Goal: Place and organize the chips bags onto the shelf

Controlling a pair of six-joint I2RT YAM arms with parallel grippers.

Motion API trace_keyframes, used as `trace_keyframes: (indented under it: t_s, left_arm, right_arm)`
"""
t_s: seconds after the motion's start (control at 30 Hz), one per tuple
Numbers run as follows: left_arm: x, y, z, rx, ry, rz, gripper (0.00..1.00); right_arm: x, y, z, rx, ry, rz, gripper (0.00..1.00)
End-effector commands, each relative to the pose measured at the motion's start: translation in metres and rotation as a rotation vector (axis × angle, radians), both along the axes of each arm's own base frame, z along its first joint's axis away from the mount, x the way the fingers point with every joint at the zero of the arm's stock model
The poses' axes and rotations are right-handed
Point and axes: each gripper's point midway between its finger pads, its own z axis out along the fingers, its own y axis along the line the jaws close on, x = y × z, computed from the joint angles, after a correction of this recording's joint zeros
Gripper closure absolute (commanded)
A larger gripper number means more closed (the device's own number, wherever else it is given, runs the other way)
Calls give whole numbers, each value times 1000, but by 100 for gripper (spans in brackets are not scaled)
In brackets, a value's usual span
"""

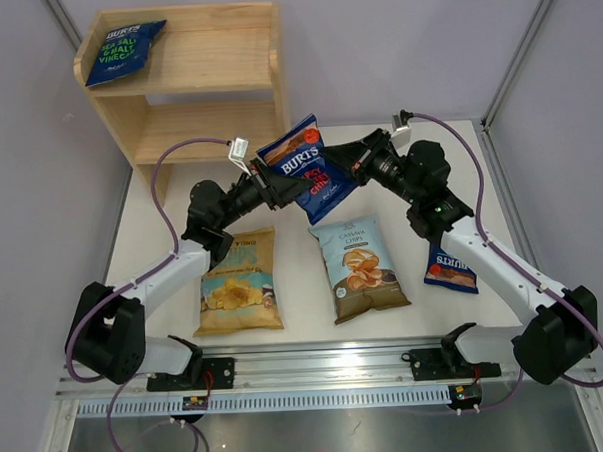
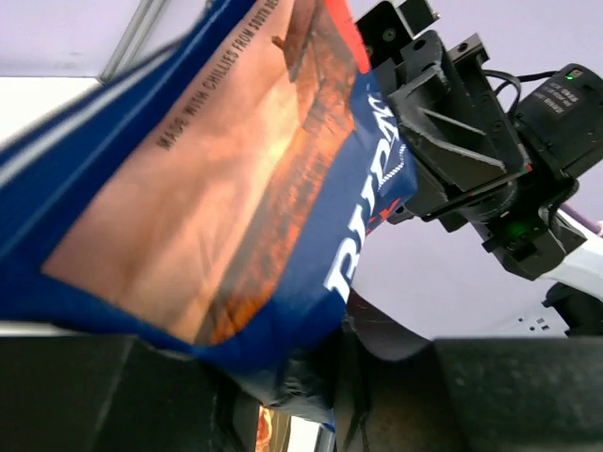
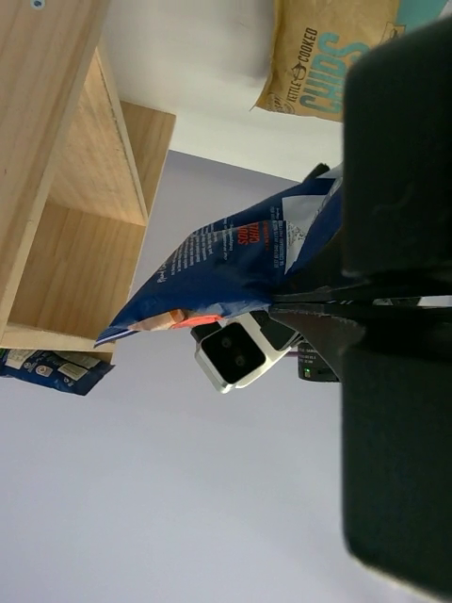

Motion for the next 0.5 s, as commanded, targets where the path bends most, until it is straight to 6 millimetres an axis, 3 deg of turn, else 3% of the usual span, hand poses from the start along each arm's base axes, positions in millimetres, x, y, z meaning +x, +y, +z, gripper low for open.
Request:
trace_keyframes:
  t_s: [0.0,0.1,0.13,0.23,0.33,0.47]
  left_arm:
    - [-22,8,40,-65,-150,-17,71]
    - [-32,7,41,-47,-181,-51,74]
    - [-37,6,40,-35,-197,-82,75]
    - [-55,1,39,10,-257,-191,75]
    - [-71,-4,32,52,-290,-314,76]
    - [-99,-3,44,12,-387,-474,76]
  right_arm:
    - [-11,-13,30,30,-98,-49,100]
    - [-15,-15,23,-39,-129,-53,96]
    - [-17,-17,18,-74,-127,-53,70]
    - [-24,-27,9,-237,-188,-45,40]
    - [-31,-45,4,-406,-267,-8,32]
    - [-61,-56,4,-452,-330,172,24]
